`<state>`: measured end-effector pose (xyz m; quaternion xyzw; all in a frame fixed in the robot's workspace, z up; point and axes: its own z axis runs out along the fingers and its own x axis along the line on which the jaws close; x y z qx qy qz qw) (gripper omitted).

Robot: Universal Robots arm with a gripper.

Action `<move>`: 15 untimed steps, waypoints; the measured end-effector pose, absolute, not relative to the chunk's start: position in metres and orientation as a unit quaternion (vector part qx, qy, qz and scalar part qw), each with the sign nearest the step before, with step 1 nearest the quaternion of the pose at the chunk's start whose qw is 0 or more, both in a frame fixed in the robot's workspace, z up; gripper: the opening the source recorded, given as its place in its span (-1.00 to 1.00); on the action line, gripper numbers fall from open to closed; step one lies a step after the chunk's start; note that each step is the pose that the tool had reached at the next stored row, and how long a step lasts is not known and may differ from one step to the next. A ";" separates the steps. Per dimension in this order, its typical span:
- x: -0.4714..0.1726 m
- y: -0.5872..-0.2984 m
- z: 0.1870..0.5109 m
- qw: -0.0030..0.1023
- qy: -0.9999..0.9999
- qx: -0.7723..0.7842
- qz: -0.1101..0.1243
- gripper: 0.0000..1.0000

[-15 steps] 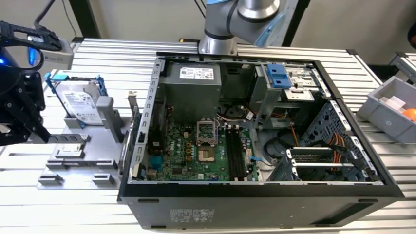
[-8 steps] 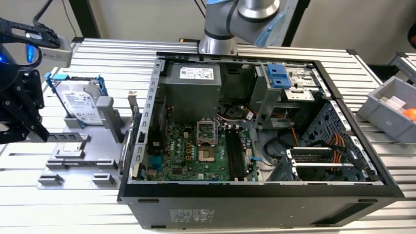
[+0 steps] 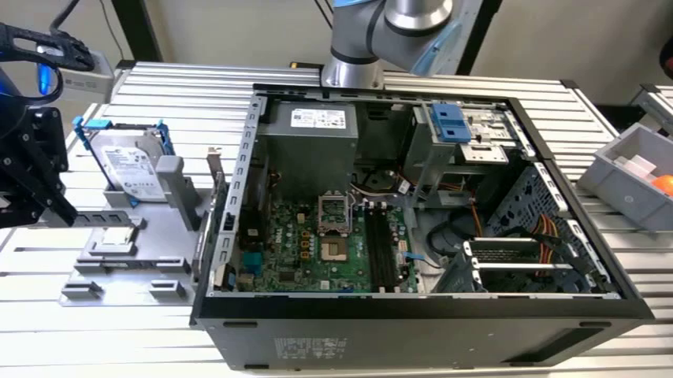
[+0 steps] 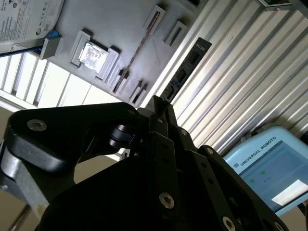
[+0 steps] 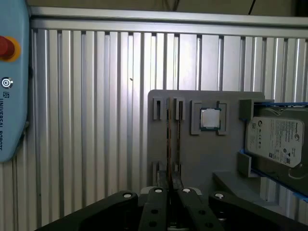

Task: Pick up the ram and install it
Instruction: 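Pick up the ram and move it above insertion slot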

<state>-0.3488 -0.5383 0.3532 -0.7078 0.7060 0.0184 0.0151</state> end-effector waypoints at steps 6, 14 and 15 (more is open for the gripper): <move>-0.349 -0.538 0.358 0.015 0.706 -0.708 0.018 -1.00; -0.349 -0.538 0.367 0.015 0.706 -0.708 0.018 -1.00; -0.349 -0.538 0.368 0.015 0.706 -0.708 0.018 -1.00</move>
